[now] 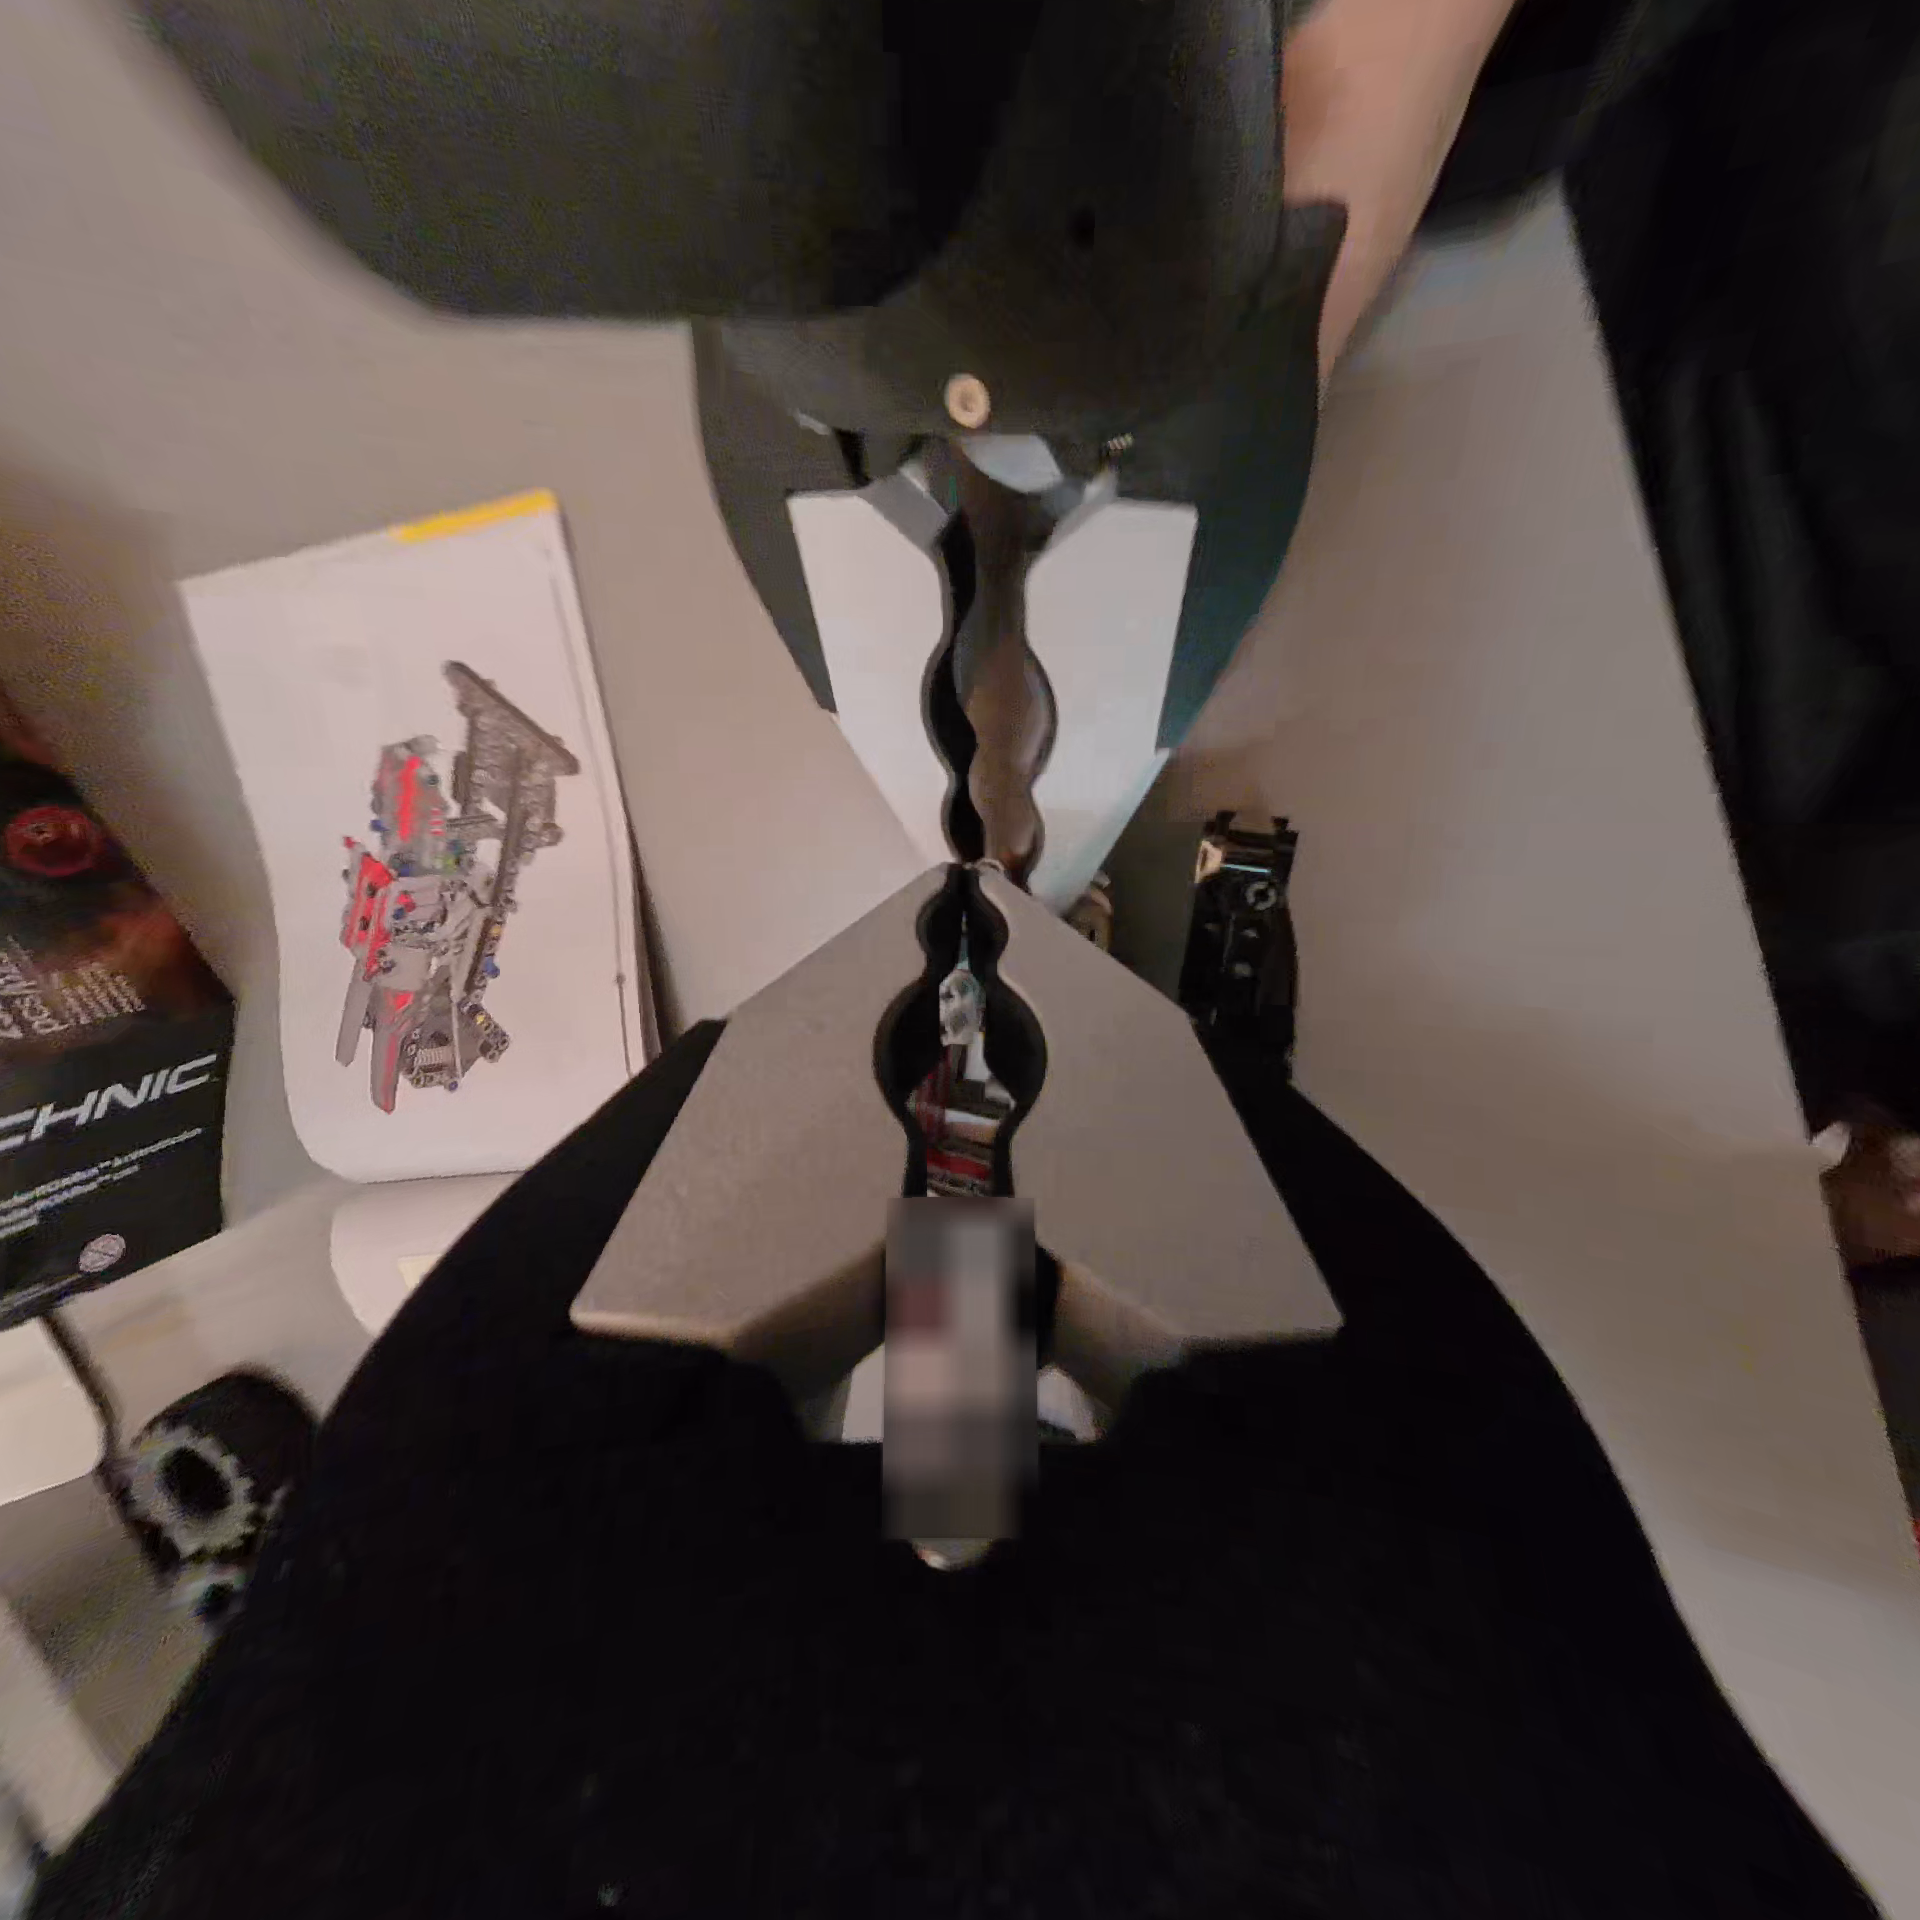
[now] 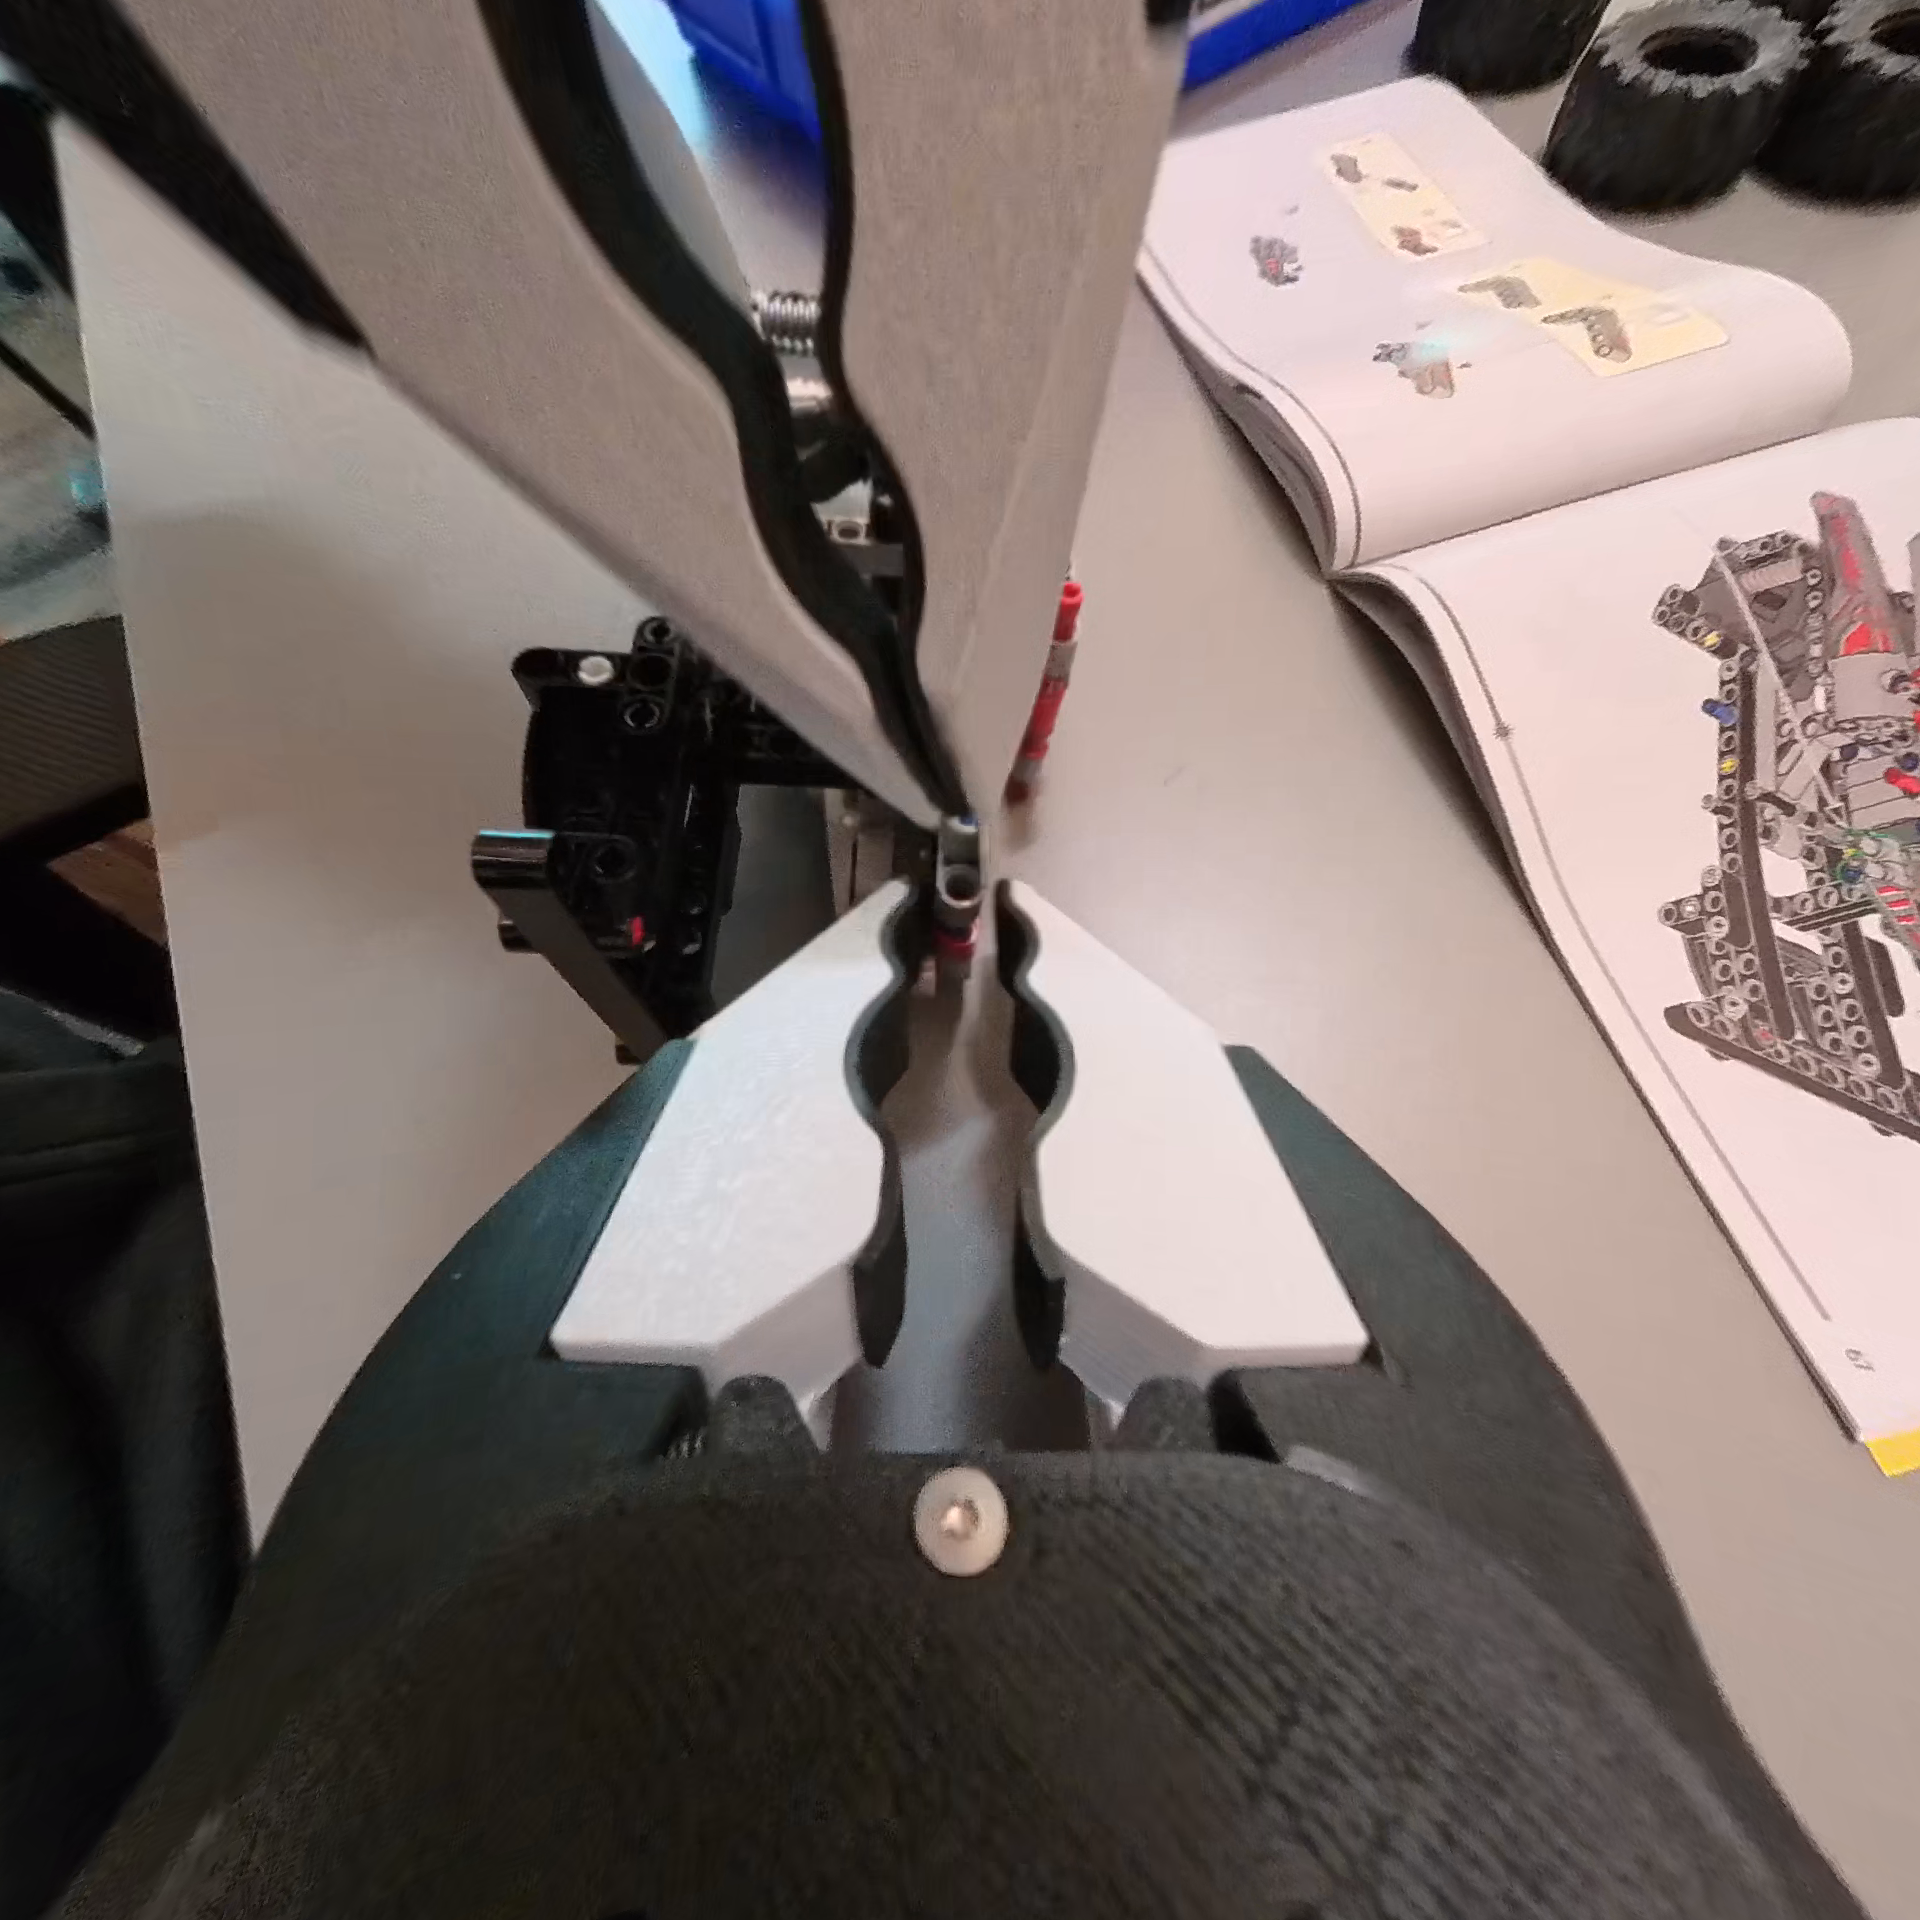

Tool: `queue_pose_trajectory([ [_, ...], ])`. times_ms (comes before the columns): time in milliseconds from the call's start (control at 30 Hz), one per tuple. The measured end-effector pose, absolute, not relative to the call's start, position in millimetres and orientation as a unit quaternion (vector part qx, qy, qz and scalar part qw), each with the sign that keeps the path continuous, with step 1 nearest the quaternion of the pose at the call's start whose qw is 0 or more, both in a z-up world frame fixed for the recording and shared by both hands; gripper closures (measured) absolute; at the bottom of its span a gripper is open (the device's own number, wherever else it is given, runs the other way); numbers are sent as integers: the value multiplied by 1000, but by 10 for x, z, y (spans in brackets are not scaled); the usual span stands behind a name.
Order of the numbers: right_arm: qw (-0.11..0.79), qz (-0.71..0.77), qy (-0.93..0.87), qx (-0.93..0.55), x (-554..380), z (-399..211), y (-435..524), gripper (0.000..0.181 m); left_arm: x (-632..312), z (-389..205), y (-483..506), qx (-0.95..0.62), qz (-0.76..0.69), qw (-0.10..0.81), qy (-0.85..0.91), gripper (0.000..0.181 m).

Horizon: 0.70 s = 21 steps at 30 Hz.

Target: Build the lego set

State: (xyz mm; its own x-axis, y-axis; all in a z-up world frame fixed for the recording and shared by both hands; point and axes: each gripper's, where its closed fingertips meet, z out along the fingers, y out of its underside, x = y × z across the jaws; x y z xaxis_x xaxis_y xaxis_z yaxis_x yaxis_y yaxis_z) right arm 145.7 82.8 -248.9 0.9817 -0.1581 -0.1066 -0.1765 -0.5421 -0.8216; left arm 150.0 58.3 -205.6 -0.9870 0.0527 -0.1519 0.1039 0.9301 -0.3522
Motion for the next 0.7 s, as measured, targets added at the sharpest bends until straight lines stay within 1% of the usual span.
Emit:
queue_pose_trajectory([
  [33,474,2,94,-875,1455,-2468,817,158,1514,-1977,579,27,-210,70,975,181],
  [67,474,1,96,-875,1434,-2467,788,149,1551,-1917,606,14,-224,77,971,181],
  [133,473,5,113,-874,1403,-2471,701,132,1632,-1865,728,3,-225,102,969,173],
  [200,466,36,117,-876,1322,-2500,620,120,1643,-1871,845,8,-215,113,970,166],
  [233,461,52,129,-876,1308,-2522,600,120,1625,-1883,874,11,-215,111,970,160],
  [300,453,85,142,-876,1249,-2555,614,127,1581,-1932,901,11,-212,100,972,151],
  [333,458,101,134,-873,1194,-2533,632,125,1561,-1959,904,10,-208,95,974,148],
  [367,473,106,130,-865,1170,-2474,648,121,1541,-1973,892,15,-207,94,974,148],
  [400,495,106,129,-853,1172,-2387,651,124,1516,-1976,865,23,-211,96,973,149],
  [467,519,108,129,-838,1196,-2257,577,120,1459,-1970,837,38,-215,99,971,150],
  [567,482,102,125,-861,1201,-2340,319,119,1407,-1884,864,48,-229,131,963,150],
  [633,454,42,92,-885,1235,-2440,197,120,1347,-1798,924,49,-243,172,954,145],
  [700,443,-52,48,-894,1307,-2467,173,121,1235,-1784,997,42,-258,213,942,132],
])
